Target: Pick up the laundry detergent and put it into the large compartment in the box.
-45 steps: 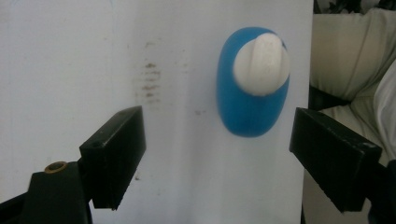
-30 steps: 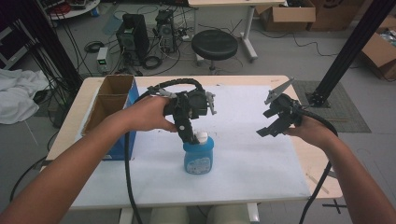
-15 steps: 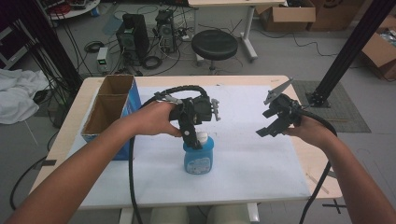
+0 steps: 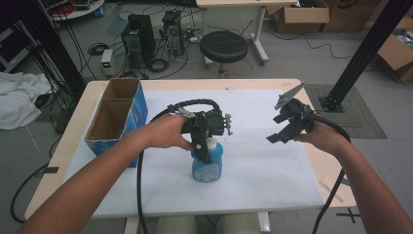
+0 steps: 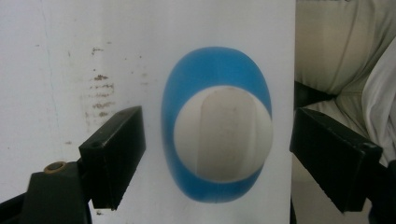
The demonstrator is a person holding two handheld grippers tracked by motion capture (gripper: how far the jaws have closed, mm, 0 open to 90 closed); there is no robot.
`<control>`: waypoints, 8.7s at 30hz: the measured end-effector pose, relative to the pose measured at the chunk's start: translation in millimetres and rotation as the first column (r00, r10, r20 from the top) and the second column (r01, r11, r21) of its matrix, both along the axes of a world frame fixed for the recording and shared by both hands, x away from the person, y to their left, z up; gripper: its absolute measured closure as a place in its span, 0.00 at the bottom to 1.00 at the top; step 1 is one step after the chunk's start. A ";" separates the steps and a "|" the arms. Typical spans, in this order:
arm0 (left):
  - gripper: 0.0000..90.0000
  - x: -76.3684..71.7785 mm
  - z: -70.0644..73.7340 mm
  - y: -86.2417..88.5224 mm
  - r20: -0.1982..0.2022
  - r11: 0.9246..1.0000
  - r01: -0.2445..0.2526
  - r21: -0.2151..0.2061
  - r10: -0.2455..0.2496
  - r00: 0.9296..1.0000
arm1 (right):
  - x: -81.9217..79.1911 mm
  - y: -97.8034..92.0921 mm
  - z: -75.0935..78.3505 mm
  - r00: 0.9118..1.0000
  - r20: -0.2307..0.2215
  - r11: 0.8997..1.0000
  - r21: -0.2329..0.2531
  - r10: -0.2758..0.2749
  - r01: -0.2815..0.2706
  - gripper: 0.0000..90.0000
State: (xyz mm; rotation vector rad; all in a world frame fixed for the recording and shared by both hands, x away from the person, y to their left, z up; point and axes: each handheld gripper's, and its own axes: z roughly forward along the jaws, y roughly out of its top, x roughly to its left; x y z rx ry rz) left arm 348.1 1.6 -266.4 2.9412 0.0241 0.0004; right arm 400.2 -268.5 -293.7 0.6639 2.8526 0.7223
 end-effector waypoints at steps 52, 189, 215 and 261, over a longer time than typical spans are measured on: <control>0.34 4.5 -23.7 -3.0 -0.009 1.000 0.002 -0.001 -0.002 1.000 | -0.1 1.4 -0.4 1.000 -0.004 1.000 0.007 0.005 -0.005 0.20; 0.42 52.9 147.8 226.9 0.029 0.104 -0.981 -0.166 0.995 0.100 | 17.0 14.6 -4.6 0.995 -0.014 0.995 0.032 0.094 -0.094 0.20; 0.42 61.8 48.0 246.3 0.064 0.126 -0.980 -0.151 0.991 0.118 | 17.2 15.1 -11.0 0.996 -0.027 0.996 0.019 0.091 -0.090 0.20; 0.39 64.3 -20.0 250.4 0.045 0.121 -0.988 -0.097 0.992 0.117 | 17.5 13.3 -16.9 0.996 -0.044 0.997 0.008 0.076 -0.076 0.21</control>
